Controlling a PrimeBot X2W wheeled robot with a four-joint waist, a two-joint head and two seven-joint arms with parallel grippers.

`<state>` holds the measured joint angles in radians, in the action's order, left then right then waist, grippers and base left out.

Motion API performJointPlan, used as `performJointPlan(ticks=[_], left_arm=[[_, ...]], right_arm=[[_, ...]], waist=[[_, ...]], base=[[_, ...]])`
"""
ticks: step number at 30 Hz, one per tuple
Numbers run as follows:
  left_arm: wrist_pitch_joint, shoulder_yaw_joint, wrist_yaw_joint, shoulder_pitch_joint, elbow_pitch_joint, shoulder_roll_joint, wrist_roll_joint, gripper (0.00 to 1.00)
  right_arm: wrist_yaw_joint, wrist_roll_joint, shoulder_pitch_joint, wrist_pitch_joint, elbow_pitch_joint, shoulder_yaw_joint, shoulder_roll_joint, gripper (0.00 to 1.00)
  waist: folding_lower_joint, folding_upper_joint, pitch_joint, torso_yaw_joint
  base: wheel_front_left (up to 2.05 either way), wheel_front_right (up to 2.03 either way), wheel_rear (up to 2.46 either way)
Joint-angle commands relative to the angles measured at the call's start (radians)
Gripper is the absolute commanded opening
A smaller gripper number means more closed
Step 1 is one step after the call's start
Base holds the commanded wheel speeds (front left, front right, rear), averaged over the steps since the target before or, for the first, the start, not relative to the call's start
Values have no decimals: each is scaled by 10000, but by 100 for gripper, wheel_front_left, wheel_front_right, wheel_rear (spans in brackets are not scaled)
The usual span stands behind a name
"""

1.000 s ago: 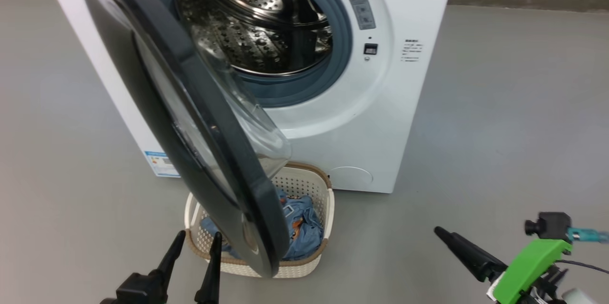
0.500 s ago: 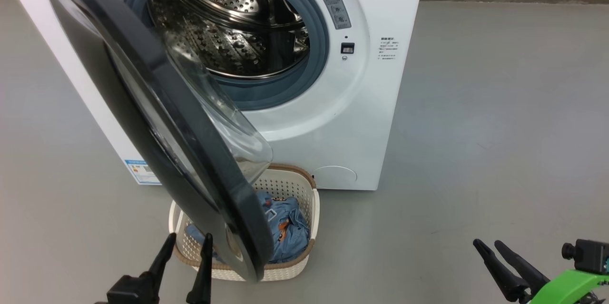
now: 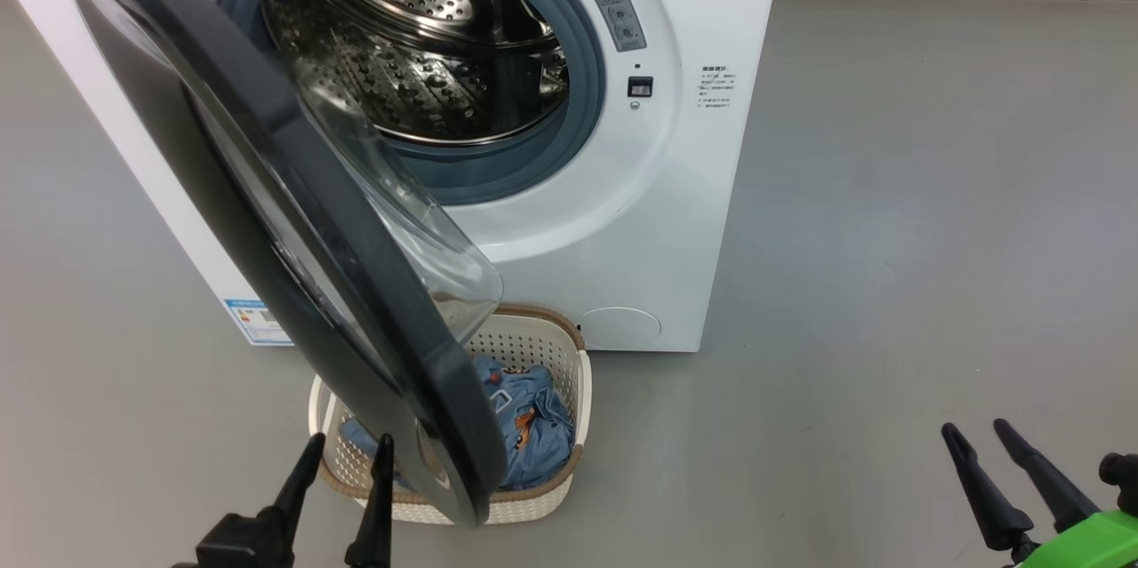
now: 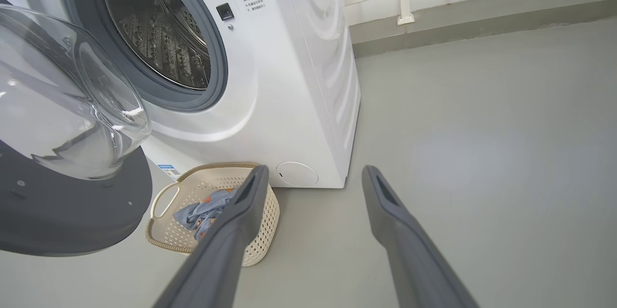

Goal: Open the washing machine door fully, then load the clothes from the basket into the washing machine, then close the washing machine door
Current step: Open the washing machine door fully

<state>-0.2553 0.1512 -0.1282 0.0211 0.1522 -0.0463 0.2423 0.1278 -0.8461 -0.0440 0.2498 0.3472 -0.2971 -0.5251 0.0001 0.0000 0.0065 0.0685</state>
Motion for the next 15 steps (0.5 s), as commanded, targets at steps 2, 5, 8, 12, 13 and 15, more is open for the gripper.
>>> performJointPlan(ticks=[2,5,8,12,13,15], left_arm=[[-65,-349,-24,-157,-288,-76,-121,100],[-65,-390,-25,-153,-319,-73,-134,100],[-65,-412,-25,-146,-346,-70,-153,100],[-65,-439,-25,-120,-399,-65,-187,100],[-65,-447,-25,-109,-407,-64,-184,100],[-65,-482,-25,-76,-377,-60,-168,100]], right_arm=[[29,684,222,118,-370,378,-94,100],[29,1860,624,118,-733,1459,397,100],[29,2805,1025,119,-1075,2334,875,100],[29,3359,1542,119,-1321,2998,1410,100],[29,3430,1649,119,-1306,3026,1476,100],[29,3592,1798,119,-1274,3204,1619,100]], waist=[[-1,0,-3,29],[-1,0,-8,63],[-1,0,-24,109],[-1,0,-48,168],[-1,0,-50,180],[-1,0,-49,190]], base=[[0,0,0],[0,0,0],[0,0,0],[0,0,0],[0,0,0],[0,0,0]])
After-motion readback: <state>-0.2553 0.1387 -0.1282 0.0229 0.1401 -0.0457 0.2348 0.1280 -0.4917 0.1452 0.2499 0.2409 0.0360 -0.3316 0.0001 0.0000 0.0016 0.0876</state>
